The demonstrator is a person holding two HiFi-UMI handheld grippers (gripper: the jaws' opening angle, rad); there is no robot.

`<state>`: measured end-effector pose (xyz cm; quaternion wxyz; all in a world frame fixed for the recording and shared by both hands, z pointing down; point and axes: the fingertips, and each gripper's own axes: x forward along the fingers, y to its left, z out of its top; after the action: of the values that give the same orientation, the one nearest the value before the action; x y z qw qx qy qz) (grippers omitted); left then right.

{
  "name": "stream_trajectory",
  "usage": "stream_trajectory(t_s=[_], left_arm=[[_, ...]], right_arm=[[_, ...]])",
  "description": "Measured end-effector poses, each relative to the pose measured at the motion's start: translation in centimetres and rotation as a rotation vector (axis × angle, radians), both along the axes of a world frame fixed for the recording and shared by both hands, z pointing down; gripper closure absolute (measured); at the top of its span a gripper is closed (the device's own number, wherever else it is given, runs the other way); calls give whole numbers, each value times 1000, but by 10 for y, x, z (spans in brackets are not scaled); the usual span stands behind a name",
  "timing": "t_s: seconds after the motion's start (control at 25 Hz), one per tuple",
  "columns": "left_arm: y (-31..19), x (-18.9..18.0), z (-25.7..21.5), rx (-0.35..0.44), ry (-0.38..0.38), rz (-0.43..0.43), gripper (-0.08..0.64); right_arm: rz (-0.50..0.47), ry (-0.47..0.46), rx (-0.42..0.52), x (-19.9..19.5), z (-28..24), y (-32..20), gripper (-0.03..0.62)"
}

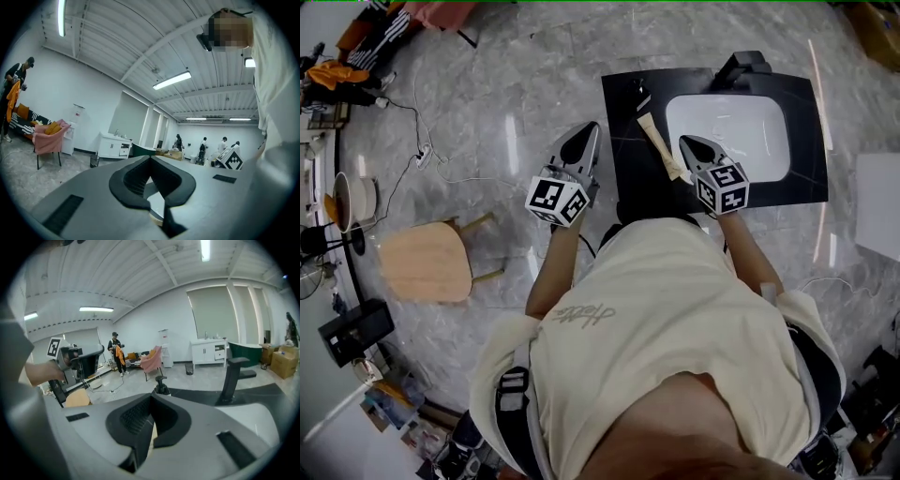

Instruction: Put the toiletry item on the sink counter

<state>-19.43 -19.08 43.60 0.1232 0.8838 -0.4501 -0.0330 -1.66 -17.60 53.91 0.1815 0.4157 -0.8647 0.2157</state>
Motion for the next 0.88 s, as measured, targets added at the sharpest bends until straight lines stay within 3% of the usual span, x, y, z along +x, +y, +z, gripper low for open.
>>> stream_trajectory(t_s=[0.16,0.4,0.88], left_arm=[[6,11,-18,40,-2,5,557],[11,17,-49,90,7,3,557],[12,25,-105,198,34,-6,557]], right_arm=[[8,-97,61,6,-47,-2,597],[8,-169,158,20,-105,2,597],[-47,-80,405,34,-191,11,597]])
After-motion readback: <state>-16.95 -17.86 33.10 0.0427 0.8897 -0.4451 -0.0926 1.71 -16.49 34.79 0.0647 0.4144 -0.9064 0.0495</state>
